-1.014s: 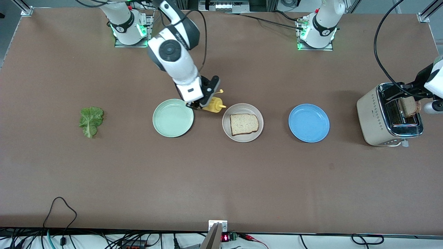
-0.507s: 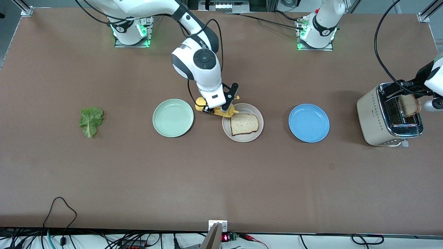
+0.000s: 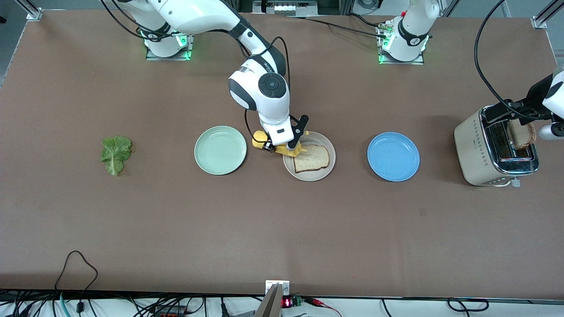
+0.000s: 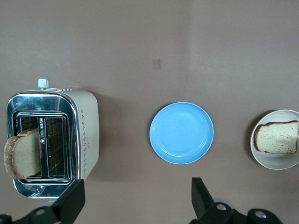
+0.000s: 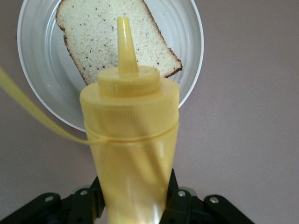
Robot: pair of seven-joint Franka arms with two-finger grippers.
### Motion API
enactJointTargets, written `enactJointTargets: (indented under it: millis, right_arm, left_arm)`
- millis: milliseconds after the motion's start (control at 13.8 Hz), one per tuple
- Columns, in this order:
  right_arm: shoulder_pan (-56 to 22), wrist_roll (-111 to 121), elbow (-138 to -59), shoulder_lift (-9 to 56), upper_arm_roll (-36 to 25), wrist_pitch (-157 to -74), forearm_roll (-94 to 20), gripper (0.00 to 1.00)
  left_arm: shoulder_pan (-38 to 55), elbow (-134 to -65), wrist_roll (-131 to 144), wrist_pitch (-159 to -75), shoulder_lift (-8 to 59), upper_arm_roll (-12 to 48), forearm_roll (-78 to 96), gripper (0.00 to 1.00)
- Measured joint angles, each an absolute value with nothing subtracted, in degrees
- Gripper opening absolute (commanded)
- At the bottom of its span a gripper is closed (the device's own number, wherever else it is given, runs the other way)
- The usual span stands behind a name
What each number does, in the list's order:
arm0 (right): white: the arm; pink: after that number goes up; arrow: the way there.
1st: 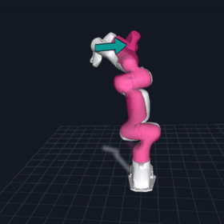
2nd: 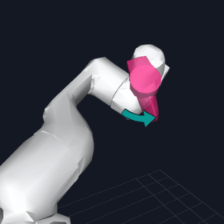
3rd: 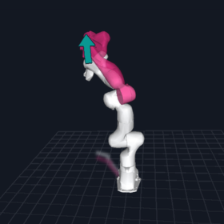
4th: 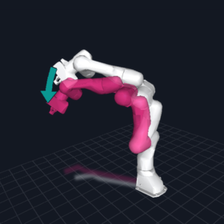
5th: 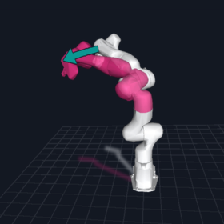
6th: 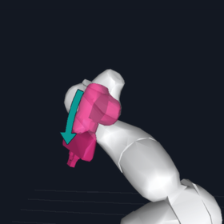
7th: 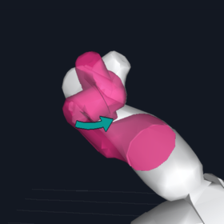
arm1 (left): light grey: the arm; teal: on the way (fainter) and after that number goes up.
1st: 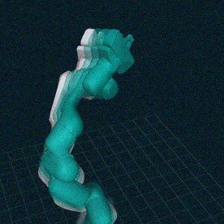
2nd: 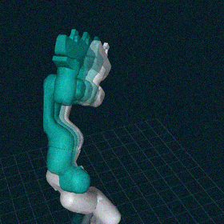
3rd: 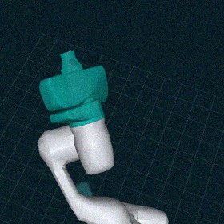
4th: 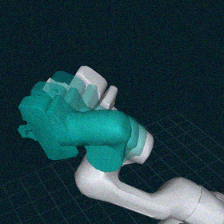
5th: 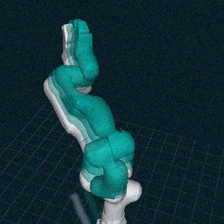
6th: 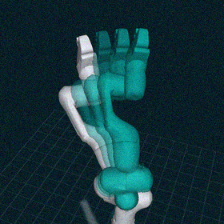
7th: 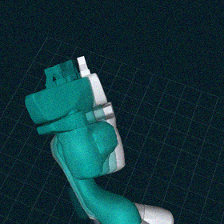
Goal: Make sandwich in beige plate with both arms
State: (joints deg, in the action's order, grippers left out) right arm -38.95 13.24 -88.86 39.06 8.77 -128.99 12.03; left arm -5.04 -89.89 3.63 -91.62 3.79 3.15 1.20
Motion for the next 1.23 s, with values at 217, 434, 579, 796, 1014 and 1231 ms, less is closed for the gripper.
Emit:
enactJointTargets:
  millis: [217, 434, 579, 796, 1014, 1231]
  right_arm:
    - [-39.3, 13.1, -88.8, 39.2, 8.8, -128.9, 12.6, 0.00]
    - [-39.3, 13.1, -88.7, 39.2, 8.7, -128.9, 13.2, 0.00]
    - [-39.4, 13.1, -88.7, 39.2, 8.7, -128.6, 13.9, 0.00]
    - [-39.4, 13.3, -88.5, 39.2, 8.7, -126.1, 17.2, 0.00]
    - [-39.4, 13.4, -88.3, 39.2, 8.6, -125.0, 17.9, 0.00]
    - [-37.5, 13.3, -87.7, 37.2, 7.9, -124.2, 17.1, 0.00]
  left_arm:
    - [-5.0, -89.9, 3.6, -91.6, 3.6, 3.1, 1.2, 1.00]
    - [-5.0, -89.9, 3.6, -91.6, 3.5, 3.1, 1.2, 1.00]
    - [-5.0, -89.9, 3.6, -91.5, 3.5, 3.1, 1.2, 1.00]
    - [-5.0, -89.9, 3.6, -91.5, 3.5, 3.1, 1.2, 1.00]
    - [-5.0, -89.9, 3.6, -91.5, 3.5, 3.1, 1.2, 1.00]
    - [-5.1, -89.9, 3.6, -91.5, 3.5, 3.1, 1.2, 1.00]
